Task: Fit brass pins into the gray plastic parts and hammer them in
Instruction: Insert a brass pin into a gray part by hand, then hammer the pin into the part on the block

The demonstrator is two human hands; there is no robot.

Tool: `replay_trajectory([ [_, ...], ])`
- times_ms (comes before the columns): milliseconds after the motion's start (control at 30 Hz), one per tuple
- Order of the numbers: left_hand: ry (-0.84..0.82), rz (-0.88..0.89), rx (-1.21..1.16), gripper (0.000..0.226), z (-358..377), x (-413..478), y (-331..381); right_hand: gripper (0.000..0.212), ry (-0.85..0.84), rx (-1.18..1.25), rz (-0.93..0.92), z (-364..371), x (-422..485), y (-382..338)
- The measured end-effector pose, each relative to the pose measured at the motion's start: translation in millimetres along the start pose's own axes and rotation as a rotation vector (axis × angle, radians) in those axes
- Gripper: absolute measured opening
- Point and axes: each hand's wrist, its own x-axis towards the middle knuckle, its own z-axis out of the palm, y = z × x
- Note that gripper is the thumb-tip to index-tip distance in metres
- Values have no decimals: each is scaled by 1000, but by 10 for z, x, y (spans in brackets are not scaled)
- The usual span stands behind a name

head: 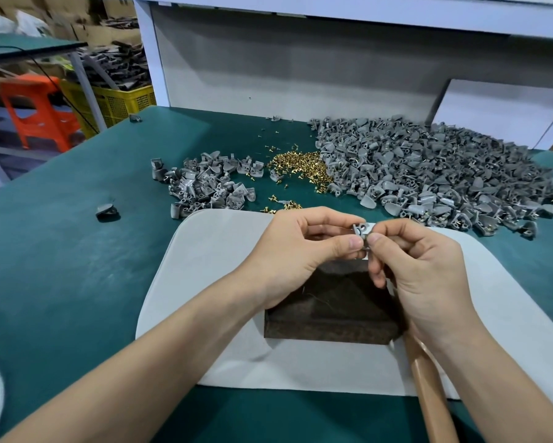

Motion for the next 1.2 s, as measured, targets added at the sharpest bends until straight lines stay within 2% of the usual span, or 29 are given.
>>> replay_trajectory([
  [300,11,0,19,21,-8,4,-25,27,-17,20,35,-8,3,20],
  [567,32,19,59,20,6,-4,-8,13,-18,34,60,-1,6,26],
  [767,34,26,47,21,12,-8,7,19,-33,249,116,22,14,-16],
  [867,39,19,41,21,16,-5,9,30,-51,315,139,18,9,-36],
  [1200,18,8,8,21,9,0,-6,35,-24,162,164,-62,14,-124],
])
